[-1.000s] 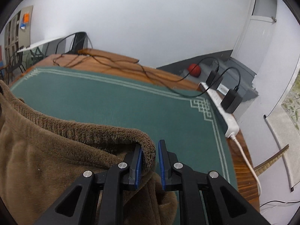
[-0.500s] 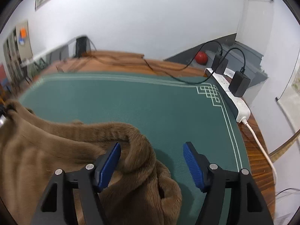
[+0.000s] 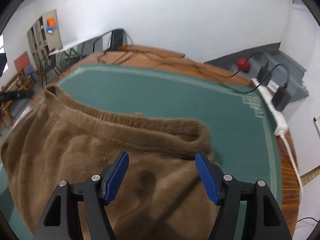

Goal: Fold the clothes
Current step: 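Lower the hem onto the collar and open both grippers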

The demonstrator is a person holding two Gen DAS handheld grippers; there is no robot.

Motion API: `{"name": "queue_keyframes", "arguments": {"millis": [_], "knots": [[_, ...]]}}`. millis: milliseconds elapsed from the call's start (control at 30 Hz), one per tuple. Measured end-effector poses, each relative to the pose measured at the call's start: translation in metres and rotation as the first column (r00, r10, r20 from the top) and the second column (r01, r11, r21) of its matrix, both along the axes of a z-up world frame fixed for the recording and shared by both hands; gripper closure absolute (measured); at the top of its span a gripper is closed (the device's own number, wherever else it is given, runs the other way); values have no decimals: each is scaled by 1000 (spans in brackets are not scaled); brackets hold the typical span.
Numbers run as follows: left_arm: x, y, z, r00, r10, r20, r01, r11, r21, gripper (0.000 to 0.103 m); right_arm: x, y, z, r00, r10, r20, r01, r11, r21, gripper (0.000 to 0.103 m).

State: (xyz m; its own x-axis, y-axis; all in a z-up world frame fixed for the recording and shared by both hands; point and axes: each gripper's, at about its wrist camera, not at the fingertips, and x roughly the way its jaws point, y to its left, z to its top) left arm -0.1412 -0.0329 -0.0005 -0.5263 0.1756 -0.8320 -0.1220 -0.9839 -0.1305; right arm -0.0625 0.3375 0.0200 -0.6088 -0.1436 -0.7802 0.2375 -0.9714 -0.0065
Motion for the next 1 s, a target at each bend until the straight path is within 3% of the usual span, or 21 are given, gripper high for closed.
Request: {"name": "queue_keyframes", "arguments": {"millis": [133, 200, 333, 400, 500, 767, 1000], "knots": [[-18, 8, -36, 997, 30, 66, -23, 995, -97, 18, -20, -3, -20, 998, -23, 64, 23, 1000, -2, 32], [-25, 0, -53, 994, 63, 95, -54, 994, -95, 18, -28, 3, -28, 996, -40, 79, 41, 999, -9, 32], [-26, -23, -64, 991, 87, 98, -90, 995, 33, 12, -30, 6, -39, 997, -49, 60, 48, 999, 16, 32], [-23, -25, -63, 993, 82, 79, -85, 996, 40, 12, -28, 3, -40, 998, -49, 47, 46, 998, 50, 31], [-20, -17, -62, 994, 88, 66, -87, 996, -16, 11, -27, 2, -39, 998, -48, 39, 46, 997, 63, 31], [15, -5, -34, 997, 77, -17, -78, 994, -80, 11, 44, 54, 4, 992, -119, -30, 112, 979, -169, 29], [60, 26, -15, 998, -50, -22, 49, 998, -44, 11, 127, 113, 3, 971, -224, 88, 240, 887, -395, 28]]}}
